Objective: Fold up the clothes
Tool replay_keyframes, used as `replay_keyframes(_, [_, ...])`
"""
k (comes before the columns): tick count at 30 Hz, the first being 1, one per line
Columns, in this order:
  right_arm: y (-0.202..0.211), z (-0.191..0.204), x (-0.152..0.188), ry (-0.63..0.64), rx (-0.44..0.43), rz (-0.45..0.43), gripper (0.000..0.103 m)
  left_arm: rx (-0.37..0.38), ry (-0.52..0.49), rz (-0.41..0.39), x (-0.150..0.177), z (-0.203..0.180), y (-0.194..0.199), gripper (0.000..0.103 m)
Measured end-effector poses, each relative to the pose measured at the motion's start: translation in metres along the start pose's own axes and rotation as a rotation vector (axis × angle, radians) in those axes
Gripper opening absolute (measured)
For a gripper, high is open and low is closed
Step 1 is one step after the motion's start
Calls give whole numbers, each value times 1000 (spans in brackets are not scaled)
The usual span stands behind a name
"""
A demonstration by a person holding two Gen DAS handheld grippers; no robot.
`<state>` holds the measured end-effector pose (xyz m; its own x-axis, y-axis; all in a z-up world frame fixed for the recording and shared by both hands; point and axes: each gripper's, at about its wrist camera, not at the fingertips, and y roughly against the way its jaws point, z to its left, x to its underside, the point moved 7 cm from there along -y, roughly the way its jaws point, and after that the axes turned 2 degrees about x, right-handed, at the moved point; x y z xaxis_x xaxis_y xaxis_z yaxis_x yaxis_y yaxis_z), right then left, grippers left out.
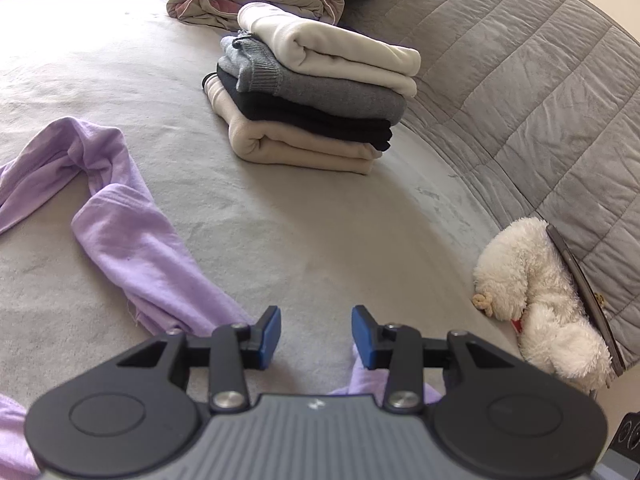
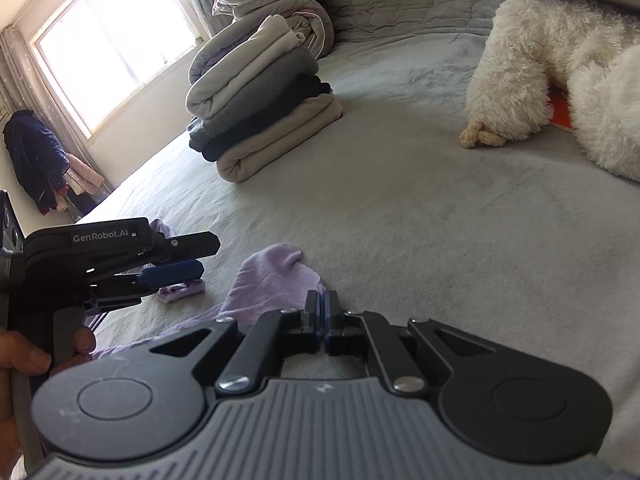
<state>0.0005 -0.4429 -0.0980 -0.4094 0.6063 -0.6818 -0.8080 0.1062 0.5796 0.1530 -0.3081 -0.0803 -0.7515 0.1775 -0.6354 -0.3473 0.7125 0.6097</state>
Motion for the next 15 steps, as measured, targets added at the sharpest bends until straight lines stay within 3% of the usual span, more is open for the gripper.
replay_keyframes(10, [51, -26, 21, -17, 109, -64, 1, 60, -165, 121, 15, -51, -23, 39])
replay_keyframes(13, [57, -20, 25, 45, 145, -117, 1, 73, -204, 177, 20, -62, -29, 39])
replay_keyframes(15, [55, -18, 30, 60, 137, -97, 2, 82, -230, 214, 23, -69, -34, 39])
